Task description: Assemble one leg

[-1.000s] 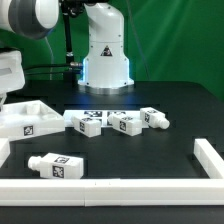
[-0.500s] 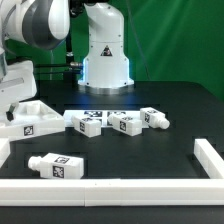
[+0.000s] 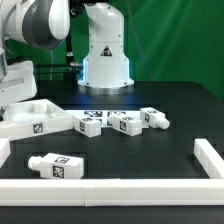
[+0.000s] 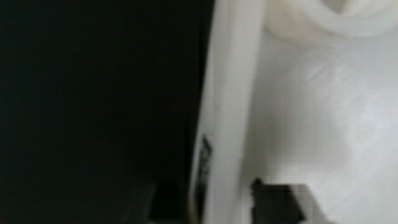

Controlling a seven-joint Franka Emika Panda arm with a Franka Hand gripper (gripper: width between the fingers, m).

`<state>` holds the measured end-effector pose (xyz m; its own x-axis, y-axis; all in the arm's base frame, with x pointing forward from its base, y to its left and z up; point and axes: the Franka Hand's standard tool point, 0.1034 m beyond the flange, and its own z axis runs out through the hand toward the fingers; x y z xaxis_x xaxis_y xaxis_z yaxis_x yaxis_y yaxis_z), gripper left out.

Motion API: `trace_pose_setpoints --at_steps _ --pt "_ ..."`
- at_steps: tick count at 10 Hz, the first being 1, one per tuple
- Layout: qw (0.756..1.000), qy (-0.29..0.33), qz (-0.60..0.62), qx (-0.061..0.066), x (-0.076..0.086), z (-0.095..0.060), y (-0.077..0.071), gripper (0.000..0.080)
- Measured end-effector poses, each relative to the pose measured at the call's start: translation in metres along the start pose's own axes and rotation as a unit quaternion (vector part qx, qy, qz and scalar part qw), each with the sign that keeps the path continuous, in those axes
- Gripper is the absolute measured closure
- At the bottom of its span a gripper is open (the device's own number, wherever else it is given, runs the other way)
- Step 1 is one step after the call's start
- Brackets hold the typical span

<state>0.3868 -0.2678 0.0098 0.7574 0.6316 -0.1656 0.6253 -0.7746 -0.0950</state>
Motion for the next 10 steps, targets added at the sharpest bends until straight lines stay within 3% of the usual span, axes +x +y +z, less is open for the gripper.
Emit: trace_pose_setpoints --at_steps 1,6,8,10 --pt "1.0 0.0 -0.001 0.0 0.0 0.0 0.0 0.0745" --pt "1.0 0.002 0.023 -0.003 0.001 -0.006 0.001 0.0745" --pt "0.997 0.003 0.069 0.017 0.0 -0.026 -0.001 0.0745" --pt "0.989 -0.002 0.144 0.043 0.013 -0.056 -0.003 0.0745"
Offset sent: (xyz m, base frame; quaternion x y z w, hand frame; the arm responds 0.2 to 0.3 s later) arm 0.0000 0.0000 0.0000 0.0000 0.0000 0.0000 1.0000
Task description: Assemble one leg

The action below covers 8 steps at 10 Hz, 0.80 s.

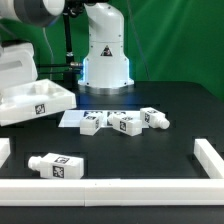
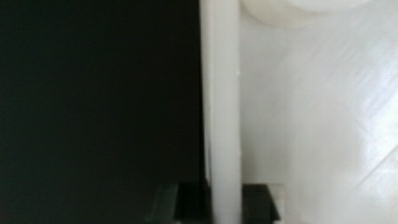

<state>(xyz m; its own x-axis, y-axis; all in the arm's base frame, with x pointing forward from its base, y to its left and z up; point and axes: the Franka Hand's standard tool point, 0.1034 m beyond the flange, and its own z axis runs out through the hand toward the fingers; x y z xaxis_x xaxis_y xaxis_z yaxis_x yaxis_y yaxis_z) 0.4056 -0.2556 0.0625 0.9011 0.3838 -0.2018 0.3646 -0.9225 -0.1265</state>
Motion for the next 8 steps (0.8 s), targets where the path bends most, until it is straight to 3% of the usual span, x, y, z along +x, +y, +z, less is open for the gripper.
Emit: trace_pose_setpoints --at_steps 1,2,4,5,8 --pt "0.999 -0.004 0.044 0.006 0.018 -0.018 -0.009 0.0745" --pt "0.997 -0.006 0.079 0.001 0.043 -0.029 -0.017 0.0745" --pt "0.991 -0.003 0.129 -0.022 0.101 -0.039 -0.026 0.0745" --pt "0.99 -0.001 0.137 -0.03 0.111 -0.035 -0.025 0.0745" --pt "0.991 -0.004 0.13 -0.029 0.109 -0.032 -0.026 0.0745"
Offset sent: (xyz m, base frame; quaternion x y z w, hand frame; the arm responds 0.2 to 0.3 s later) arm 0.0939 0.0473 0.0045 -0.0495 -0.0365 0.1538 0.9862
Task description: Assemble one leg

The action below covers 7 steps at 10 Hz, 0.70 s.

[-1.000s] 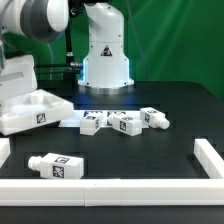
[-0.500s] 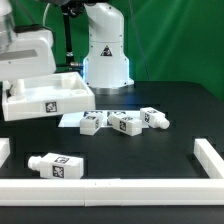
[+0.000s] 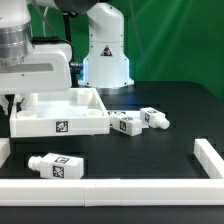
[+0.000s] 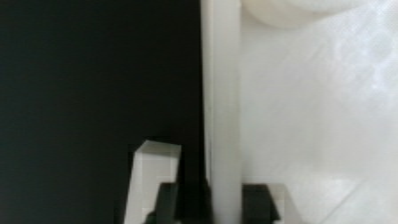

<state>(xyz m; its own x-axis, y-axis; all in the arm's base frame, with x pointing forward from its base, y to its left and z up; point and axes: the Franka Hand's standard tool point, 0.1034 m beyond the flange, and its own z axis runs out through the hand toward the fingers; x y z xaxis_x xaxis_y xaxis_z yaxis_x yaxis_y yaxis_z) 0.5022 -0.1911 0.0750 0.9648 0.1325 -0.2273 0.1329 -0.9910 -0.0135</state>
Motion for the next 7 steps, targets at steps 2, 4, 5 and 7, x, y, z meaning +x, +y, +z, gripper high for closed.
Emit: trace_pose_setpoints --at_steps 2,4,5,7 --pt "1.0 -0.001 0.002 0.0 0.001 0.0 -0.003 0.0745" --pt "0.999 0.003 0.051 -0.002 0.042 -0.01 -0.044 0.0745" --pt "0.998 0.006 0.056 -0.006 0.067 -0.014 -0.059 0.0745" --pt "0.995 0.017 0.093 -0.016 0.122 -0.022 -0.09 0.0745"
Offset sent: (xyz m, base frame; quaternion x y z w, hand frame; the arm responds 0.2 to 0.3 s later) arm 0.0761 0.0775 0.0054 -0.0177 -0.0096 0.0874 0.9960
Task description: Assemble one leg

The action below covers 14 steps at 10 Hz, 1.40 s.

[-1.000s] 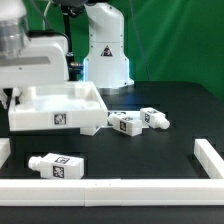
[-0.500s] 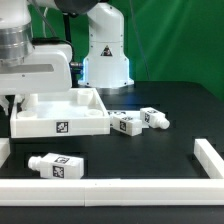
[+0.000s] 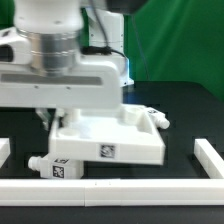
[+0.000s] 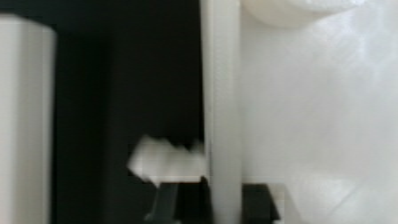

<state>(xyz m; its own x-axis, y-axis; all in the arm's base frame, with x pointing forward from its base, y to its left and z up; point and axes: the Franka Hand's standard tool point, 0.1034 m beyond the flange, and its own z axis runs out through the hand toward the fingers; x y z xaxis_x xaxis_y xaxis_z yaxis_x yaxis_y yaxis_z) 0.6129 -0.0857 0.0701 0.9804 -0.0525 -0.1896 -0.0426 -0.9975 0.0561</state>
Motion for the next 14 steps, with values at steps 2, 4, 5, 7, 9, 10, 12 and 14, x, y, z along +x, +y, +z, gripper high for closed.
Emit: trace_pose_setpoints --at_steps 2,4,5,7,9,10,12,14 --pt "1.0 0.004 -0.008 -0.003 0.01 0.003 -0.009 0.0745" --pt "1.0 0.002 -0.006 -0.003 0.009 0.005 -0.007 0.0745" --pt "1.0 0.002 -0.007 -0.003 0.009 0.006 -0.007 0.0745" --pt "1.0 0.018 -0.016 -0.006 0.005 0.007 -0.017 0.0745" --pt "0.999 0.026 -0.024 -0.006 -0.019 0.018 -0.042 0.0745" --pt "0.999 0.028 -0.028 -0.008 -0.024 0.024 -0.047 0.0745" --pt "0.999 0.024 -0.034 -0.01 -0.032 0.034 -0.056 0.0745" --pt "0.999 0.019 -0.035 -0.012 -0.03 0.044 -0.057 0.0745"
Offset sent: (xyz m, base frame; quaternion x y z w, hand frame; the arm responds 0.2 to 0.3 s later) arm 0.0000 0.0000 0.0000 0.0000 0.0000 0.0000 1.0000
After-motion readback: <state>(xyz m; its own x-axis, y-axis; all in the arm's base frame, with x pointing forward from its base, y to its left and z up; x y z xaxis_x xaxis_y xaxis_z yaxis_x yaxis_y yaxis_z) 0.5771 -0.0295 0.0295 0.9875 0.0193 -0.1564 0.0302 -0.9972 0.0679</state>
